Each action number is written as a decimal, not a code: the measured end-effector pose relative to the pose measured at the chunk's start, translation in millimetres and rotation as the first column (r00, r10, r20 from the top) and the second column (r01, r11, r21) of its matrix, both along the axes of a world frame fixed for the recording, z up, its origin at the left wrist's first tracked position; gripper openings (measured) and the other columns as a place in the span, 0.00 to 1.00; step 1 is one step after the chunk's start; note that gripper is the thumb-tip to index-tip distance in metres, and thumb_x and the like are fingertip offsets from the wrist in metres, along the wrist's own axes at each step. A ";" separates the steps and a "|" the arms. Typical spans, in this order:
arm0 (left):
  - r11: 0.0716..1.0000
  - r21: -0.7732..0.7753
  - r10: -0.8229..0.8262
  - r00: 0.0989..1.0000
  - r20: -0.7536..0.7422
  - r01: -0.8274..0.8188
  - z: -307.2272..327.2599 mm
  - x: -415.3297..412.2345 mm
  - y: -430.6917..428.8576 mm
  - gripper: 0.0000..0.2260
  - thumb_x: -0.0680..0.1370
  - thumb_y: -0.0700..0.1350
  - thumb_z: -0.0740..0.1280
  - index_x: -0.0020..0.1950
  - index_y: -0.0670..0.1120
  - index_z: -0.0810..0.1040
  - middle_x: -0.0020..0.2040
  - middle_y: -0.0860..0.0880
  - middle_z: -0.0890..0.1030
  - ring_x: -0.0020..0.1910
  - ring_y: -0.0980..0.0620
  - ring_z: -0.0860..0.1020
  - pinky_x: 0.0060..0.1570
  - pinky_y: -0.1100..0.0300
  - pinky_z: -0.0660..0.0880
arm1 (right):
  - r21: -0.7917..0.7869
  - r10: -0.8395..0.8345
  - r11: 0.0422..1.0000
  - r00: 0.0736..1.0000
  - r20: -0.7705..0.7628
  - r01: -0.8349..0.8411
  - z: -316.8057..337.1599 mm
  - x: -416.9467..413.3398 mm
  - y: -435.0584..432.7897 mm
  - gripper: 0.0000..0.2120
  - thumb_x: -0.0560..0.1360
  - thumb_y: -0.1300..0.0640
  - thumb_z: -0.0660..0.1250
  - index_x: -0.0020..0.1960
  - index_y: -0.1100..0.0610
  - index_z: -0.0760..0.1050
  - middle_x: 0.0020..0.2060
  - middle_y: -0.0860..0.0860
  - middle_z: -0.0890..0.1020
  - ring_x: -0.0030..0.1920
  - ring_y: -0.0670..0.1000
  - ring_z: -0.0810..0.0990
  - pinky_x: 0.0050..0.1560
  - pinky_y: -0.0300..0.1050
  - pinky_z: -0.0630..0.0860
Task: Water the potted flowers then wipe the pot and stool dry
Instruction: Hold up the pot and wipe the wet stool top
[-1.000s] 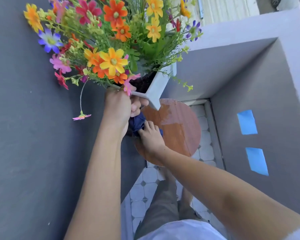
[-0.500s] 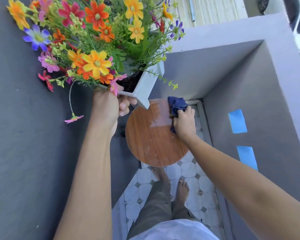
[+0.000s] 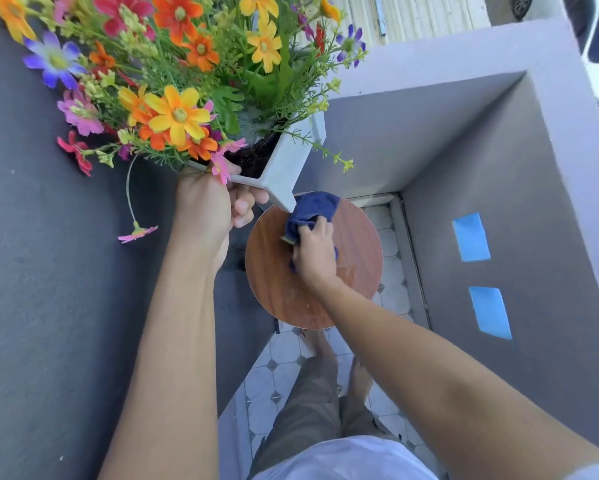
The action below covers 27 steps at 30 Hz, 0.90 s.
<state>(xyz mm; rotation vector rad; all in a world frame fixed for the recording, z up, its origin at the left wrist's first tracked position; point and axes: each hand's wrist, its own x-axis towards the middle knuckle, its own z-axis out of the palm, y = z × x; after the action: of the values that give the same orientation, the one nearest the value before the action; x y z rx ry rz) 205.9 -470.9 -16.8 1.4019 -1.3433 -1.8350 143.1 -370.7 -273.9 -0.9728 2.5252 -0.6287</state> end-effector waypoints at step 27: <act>1.000 0.005 -0.028 0.999 0.025 0.028 -2.3 2.2 5.2 0.11 0.76 0.32 0.53 0.37 0.43 0.67 0.21 0.45 0.76 0.23 0.50 0.71 0.22 0.63 0.58 | -0.025 -0.390 0.920 0.921 0.001 0.390 -3.8 -35.6 121.1 0.05 0.69 0.71 0.63 0.43 0.66 0.74 0.51 0.60 0.72 0.54 0.61 0.69 0.47 0.50 0.72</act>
<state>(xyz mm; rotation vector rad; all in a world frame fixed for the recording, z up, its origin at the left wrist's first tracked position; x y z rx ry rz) 208.1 -465.7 -19.2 1.4195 -1.3782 -1.8459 107.5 -249.6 -277.7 -0.4720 2.7427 -0.7701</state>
